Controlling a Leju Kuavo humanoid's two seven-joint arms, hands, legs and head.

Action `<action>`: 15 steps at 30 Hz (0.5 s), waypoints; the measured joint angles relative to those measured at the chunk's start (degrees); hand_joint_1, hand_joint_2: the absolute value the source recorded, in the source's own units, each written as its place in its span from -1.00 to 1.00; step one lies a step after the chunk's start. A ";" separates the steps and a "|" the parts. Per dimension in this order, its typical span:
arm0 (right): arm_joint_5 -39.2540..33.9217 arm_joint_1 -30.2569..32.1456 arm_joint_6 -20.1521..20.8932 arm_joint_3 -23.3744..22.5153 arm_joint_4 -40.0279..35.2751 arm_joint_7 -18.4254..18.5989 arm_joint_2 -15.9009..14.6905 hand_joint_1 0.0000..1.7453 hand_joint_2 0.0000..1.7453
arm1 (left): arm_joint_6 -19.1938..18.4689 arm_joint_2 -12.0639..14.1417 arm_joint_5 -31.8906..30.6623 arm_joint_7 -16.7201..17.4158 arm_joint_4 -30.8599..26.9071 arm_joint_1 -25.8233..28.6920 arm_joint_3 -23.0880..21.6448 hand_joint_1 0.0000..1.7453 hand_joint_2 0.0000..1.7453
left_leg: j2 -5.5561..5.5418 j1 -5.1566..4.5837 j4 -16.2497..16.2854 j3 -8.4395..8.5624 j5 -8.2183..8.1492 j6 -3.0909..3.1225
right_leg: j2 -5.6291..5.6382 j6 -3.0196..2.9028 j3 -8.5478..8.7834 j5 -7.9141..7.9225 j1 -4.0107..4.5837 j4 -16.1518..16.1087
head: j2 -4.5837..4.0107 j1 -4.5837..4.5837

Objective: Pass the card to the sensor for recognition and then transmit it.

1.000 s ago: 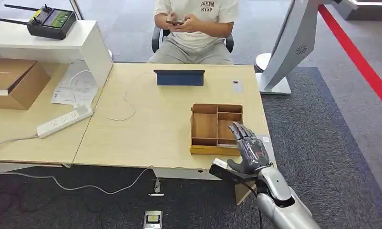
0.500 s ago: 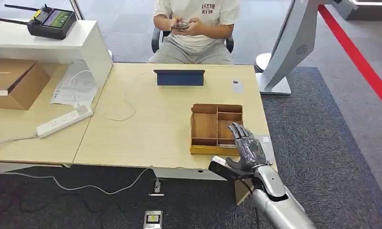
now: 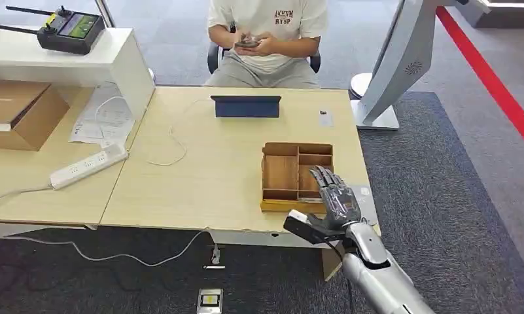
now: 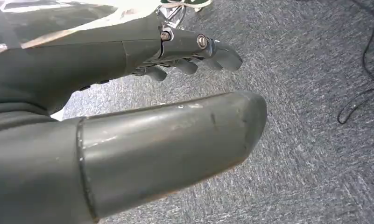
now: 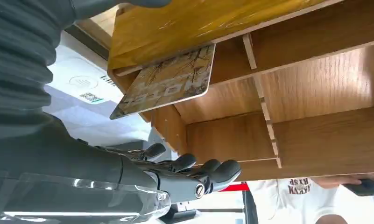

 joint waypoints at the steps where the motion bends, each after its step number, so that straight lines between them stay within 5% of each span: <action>1: 0.00 -0.12 0.00 0.00 0.20 -0.04 0.09 -1.00 1.00 | 0.00 0.00 0.00 0.02 0.00 0.00 -0.02 -1.00 -1.00 | 0.00 0.00 0.00 0.00 0.00 0.00 | 0.00 0.00 0.00 0.00 0.00 0.00 | 0.00 -0.02; 15: -0.74 -0.89 -0.74 0.04 2.62 -0.63 0.09 -1.00 1.00 | 0.26 0.00 -0.07 -0.33 0.00 0.01 0.00 -1.00 -1.00 | 0.00 0.00 0.00 0.00 0.00 0.00 | 0.00 0.00 0.00 0.00 0.00 0.00 | 0.00 -0.02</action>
